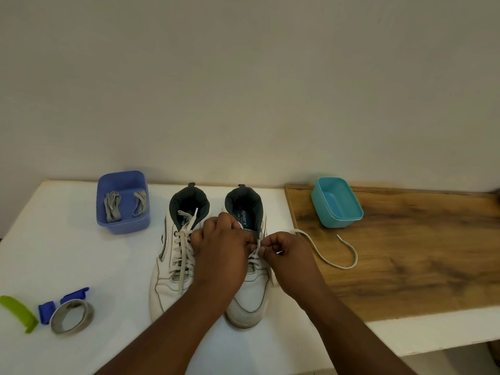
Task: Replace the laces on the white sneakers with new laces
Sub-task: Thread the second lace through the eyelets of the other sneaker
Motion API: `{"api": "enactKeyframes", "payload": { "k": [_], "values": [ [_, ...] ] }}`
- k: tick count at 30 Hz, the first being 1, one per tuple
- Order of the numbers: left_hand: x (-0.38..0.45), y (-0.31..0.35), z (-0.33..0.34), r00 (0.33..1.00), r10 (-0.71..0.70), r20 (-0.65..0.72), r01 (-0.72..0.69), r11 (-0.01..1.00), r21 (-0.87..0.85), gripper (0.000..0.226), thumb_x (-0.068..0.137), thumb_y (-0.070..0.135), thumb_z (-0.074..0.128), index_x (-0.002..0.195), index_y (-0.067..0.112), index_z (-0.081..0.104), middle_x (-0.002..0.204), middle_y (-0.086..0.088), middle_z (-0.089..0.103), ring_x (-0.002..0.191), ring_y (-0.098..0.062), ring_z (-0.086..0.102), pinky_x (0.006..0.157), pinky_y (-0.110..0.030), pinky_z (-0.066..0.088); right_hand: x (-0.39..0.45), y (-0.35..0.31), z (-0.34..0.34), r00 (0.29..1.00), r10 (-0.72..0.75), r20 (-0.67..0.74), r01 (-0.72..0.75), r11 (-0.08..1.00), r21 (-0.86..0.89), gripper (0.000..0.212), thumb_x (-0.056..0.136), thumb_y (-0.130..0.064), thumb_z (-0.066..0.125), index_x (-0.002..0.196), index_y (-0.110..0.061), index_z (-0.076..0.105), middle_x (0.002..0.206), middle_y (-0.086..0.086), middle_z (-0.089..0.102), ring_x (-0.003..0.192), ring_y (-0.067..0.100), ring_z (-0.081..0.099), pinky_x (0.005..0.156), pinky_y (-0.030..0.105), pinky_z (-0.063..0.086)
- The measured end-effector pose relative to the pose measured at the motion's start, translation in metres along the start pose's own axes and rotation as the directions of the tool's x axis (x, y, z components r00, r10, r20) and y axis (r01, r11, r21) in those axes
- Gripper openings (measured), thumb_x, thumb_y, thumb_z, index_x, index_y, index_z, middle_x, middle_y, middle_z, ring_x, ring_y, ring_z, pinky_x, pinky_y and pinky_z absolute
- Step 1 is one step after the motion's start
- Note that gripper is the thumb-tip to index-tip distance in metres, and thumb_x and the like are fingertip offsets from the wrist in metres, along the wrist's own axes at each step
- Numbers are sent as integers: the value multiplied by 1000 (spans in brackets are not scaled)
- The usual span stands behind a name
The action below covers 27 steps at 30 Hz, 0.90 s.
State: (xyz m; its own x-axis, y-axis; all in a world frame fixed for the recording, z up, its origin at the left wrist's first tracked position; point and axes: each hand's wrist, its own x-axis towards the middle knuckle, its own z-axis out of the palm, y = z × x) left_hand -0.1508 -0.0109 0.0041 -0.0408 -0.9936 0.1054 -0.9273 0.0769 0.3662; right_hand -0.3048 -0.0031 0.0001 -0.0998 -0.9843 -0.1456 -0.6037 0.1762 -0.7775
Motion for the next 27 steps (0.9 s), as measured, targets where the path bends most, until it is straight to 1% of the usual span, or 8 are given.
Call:
{"api": "enactKeyframes", "payload": {
  "k": [2,5,7,12,17,22,25,27],
  "values": [
    [2,-2,-2,999,34,41,-34,999,4,20,92,43,59,110,45,67,118,14,45,115,-14,38,95,-36,28,-1,0,0,1000,16,6,-16,999,30,10,91,-16,73,87,-25,75,82,-9,72,78,6,67,71,18,52],
    [2,-4,-4,996,68,51,-69,997,18,19,93,41,58,109,42,67,118,14,44,113,-14,39,95,-36,28,0,0,0,1000,22,22,-22,1000,20,12,93,-16,72,87,-27,75,83,-9,72,78,6,67,70,15,51],
    [2,-4,-4,996,69,64,-70,997,16,19,93,41,57,110,41,67,118,14,44,114,-14,38,95,-36,27,1,0,2,999,24,29,-25,1000,16,13,93,-16,71,88,-27,75,83,-10,72,79,6,67,73,18,54],
    [5,-3,-7,992,70,109,-72,997,11,20,95,43,55,112,41,67,121,13,44,117,-15,37,97,-37,27,1,3,3,998,26,53,-28,999,34,15,94,-15,70,87,-28,74,82,-9,73,80,9,69,80,32,60],
    [6,-5,-12,987,72,144,-76,997,22,19,94,38,57,109,41,69,122,11,45,118,-17,38,98,-38,31,2,5,4,997,31,74,-34,999,33,13,92,-16,71,88,-27,76,82,-9,74,80,10,70,81,37,61],
    [2,-3,-9,997,49,61,-50,999,17,18,92,37,61,107,42,70,115,12,48,112,-15,42,95,-36,30,2,1,-1,994,43,97,-46,998,31,11,91,-15,74,90,-26,76,78,-7,73,76,10,69,75,28,59],
    [2,-4,-6,999,29,23,-29,999,-28,16,90,39,65,105,43,71,113,14,51,112,-15,44,94,-35,28,1,-1,-3,993,54,103,-61,996,60,7,87,-18,79,89,-24,75,75,-1,74,75,16,71,77,34,62],
    [3,-5,-5,1000,20,13,-19,998,-63,15,90,40,65,102,43,73,110,15,53,110,-14,45,93,-36,29,1,-2,-3,994,55,92,-63,995,78,6,85,-23,82,87,-22,76,71,-1,73,67,12,69,72,33,61]
  ]
}}
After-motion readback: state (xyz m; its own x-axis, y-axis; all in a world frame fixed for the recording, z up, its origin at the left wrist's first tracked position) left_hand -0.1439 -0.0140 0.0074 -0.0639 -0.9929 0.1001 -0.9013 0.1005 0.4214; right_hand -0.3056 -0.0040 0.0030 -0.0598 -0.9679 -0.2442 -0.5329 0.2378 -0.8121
